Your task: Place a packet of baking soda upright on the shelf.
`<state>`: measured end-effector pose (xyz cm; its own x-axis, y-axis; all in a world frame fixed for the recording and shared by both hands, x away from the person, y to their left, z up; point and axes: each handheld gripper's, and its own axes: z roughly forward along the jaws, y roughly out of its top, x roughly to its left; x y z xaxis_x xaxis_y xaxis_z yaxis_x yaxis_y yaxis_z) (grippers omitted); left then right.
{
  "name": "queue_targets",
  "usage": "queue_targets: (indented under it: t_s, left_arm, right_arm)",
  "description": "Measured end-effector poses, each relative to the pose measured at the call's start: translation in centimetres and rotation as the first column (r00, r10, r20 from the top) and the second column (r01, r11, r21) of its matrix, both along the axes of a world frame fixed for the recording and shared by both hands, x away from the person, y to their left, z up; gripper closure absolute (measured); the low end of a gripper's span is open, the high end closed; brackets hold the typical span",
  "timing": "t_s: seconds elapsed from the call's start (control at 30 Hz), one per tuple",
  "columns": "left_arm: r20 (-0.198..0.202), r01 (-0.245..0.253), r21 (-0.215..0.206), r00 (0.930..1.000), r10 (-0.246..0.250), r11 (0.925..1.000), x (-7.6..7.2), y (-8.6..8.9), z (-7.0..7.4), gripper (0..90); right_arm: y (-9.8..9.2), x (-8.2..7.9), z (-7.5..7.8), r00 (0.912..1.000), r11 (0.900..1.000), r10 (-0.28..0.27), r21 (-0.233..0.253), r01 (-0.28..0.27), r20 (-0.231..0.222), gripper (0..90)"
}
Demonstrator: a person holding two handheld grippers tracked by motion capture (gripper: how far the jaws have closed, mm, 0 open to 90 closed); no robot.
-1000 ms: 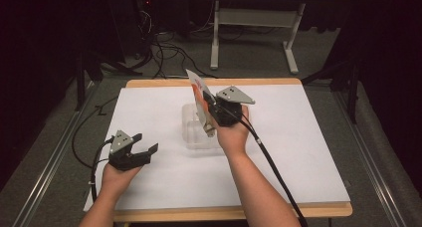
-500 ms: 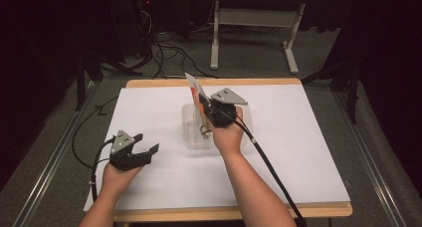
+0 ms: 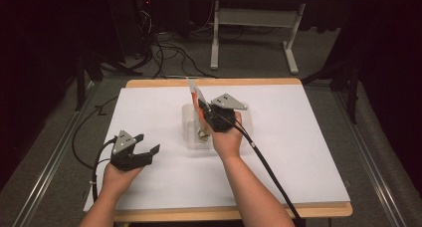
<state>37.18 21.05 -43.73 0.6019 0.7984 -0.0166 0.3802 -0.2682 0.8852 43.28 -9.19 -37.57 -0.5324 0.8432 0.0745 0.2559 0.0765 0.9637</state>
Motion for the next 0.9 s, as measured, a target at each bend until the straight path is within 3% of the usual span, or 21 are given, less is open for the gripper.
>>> queue_targets:
  t_s: [0.9]
  left_arm:
    - [0.001,-0.002,0.004,1.0000,0.002,1.0000,0.1,-0.1,-0.1,27.2]
  right_arm:
    - [-0.1,-1.0,-1.9,0.9998,1.000,0.010,-0.009,-0.011,-0.019,90.0]
